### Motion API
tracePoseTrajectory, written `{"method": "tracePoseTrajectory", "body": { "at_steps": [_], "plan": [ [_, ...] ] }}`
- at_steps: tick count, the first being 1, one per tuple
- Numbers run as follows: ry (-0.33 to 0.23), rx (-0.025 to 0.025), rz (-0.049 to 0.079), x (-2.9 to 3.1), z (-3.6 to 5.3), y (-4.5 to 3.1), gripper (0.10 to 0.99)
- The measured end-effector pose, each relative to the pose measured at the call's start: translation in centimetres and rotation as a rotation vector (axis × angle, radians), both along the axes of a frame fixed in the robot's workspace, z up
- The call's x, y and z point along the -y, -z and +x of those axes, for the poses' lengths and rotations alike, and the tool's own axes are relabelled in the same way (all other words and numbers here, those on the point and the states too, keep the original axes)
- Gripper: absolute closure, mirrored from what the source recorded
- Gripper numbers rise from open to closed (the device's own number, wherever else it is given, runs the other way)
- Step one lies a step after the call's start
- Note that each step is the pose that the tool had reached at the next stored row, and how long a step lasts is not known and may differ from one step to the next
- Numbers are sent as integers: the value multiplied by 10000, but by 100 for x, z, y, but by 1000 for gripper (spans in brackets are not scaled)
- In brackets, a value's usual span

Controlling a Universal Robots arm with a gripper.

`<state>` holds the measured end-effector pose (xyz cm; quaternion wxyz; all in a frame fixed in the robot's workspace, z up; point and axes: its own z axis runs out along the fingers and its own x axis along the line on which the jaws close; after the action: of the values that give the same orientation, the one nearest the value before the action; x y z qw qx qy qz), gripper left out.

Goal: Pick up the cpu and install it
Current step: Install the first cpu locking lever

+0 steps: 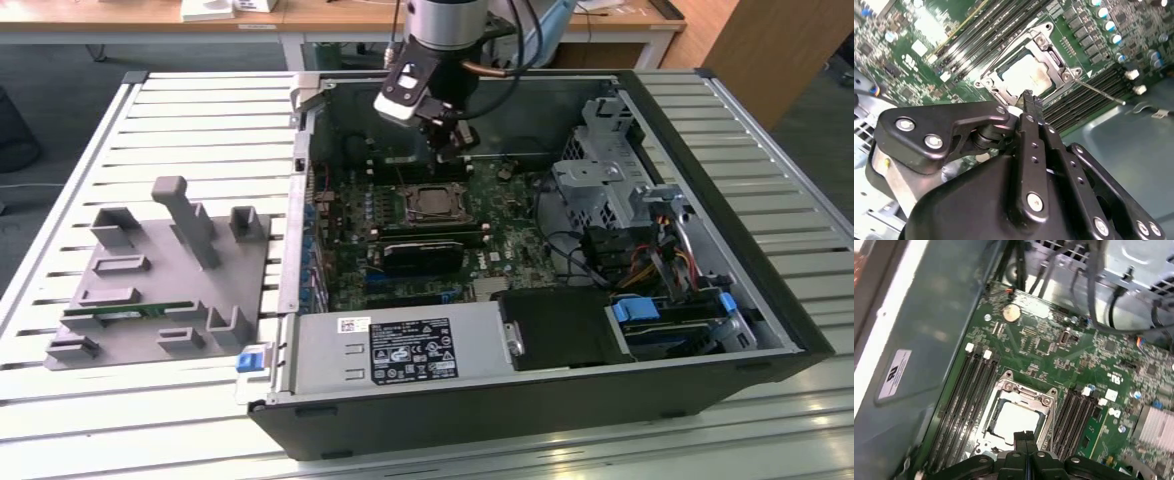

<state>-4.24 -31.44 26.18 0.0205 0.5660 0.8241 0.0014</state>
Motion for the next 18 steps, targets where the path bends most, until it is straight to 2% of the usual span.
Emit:
{"method": "tracePoseTrajectory", "body": {
  "at_steps": [15,18],
  "plan": [
    [-2718,-1,0,0,0,4,980],
    [-3084,0,0,0,0,5,980]
  ]
}}
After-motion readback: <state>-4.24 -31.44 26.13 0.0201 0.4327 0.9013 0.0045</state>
